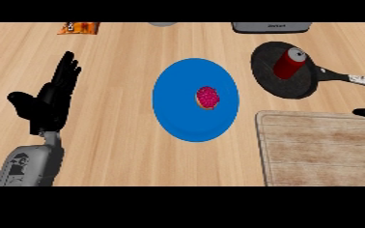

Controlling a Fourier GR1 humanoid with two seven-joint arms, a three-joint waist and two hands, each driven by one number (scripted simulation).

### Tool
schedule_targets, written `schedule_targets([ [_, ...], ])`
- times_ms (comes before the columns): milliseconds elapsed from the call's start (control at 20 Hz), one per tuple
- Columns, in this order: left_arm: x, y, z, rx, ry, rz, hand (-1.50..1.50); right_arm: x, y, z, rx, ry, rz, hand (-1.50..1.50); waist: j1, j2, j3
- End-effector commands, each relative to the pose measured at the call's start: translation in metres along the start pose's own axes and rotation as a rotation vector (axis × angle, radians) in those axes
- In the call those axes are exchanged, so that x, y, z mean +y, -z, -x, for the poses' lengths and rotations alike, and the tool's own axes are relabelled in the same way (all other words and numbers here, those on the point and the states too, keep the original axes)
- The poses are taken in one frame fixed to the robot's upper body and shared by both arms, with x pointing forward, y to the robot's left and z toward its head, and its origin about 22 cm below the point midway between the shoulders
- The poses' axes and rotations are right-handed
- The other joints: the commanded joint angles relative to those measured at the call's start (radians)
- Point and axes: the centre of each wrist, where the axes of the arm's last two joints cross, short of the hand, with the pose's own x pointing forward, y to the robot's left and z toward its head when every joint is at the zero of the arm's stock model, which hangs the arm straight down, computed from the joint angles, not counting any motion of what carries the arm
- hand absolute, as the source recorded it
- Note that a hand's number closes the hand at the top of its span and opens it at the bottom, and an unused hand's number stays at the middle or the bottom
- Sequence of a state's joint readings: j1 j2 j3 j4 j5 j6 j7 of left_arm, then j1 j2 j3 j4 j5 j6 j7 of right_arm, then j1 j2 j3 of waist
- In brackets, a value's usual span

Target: Pick the can from the cutting board and place it in the pan

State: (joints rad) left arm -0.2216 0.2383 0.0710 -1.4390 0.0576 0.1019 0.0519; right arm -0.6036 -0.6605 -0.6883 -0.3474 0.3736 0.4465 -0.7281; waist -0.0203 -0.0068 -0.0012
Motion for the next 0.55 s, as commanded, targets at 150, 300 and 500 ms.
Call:
schedule_targets([
  [150,0.011,-0.002,-0.010,0.024,0.012,-0.005,0.00,-0.035,-0.052,0.003,-0.055,0.035,-0.063,-1.50,-0.011,-0.006,-0.001],
  [300,-0.002,0.001,-0.007,-0.016,-0.004,0.003,0.00,-0.044,-0.056,-0.011,-0.036,0.015,-0.080,-1.50,-0.005,-0.001,-0.001],
  [500,-0.015,-0.006,-0.007,0.005,0.000,0.005,0.00,-0.036,-0.059,-0.032,-0.032,-0.047,-0.083,-1.50,-0.006,-0.003,-0.002],
])
